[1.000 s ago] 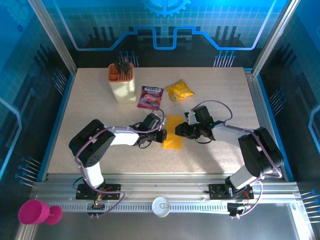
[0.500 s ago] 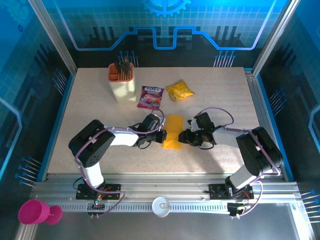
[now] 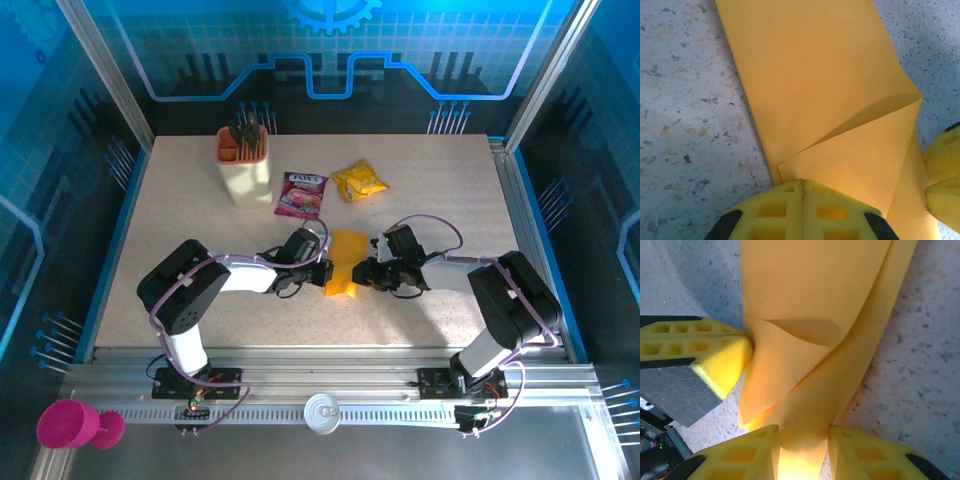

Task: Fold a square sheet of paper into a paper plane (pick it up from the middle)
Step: Turn over the paper at the center of the table.

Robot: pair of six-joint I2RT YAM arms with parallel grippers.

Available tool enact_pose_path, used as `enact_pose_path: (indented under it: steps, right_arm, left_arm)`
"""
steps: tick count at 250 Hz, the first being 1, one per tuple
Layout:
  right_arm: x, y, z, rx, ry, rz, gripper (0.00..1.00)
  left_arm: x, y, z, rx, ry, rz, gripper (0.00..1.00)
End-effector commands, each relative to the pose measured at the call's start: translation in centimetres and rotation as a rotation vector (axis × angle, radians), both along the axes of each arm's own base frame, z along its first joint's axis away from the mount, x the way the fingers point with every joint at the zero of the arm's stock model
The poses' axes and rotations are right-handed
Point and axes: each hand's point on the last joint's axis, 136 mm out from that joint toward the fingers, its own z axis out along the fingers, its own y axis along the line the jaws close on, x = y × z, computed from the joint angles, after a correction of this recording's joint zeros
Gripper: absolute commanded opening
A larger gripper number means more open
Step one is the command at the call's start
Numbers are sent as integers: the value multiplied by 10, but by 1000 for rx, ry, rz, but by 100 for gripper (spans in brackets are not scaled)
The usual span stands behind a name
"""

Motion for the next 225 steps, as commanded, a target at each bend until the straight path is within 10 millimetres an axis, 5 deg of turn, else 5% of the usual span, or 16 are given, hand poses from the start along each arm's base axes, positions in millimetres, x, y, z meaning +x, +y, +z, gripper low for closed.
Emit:
enact_pose_path:
  steps: [1, 91, 225]
  right_arm:
    - [11, 10, 13, 29, -36, 8, 32]
    - [26, 12, 6, 50, -56, -20, 43]
    - [56, 13, 27, 141, -200, 17, 51]
  left_arm:
    - [-15, 9, -14, 33, 63, -12, 0]
    - [-14, 8, -14, 33, 65, -15, 0]
    - [-15, 8, -17, 38, 68, -21, 0]
